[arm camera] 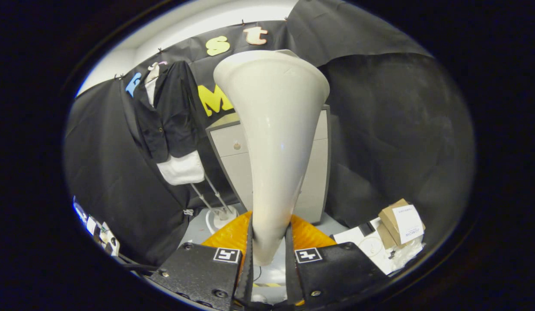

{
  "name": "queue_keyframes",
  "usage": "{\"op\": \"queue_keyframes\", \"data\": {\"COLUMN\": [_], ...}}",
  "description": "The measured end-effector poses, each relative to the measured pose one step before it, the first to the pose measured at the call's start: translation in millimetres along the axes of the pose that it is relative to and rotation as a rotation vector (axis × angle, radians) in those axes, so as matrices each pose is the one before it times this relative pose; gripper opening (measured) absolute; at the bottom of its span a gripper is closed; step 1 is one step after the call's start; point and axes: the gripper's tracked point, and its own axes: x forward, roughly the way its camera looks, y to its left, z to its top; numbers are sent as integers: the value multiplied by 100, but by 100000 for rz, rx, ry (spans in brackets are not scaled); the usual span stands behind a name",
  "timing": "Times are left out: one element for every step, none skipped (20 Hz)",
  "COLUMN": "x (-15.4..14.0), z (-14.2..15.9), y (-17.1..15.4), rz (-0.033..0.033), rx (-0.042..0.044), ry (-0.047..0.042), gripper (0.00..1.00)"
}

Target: Iron the clothes twice with a garment steamer, once on the left side and once on the right side.

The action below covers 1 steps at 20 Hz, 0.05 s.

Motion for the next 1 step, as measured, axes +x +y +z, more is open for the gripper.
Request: {"op": "queue_keyframes", "data": {"x": [-89], "z": [-51], "y": [74], "rz": [186], "rx": [76], "ry": [285], "gripper": [33]}}
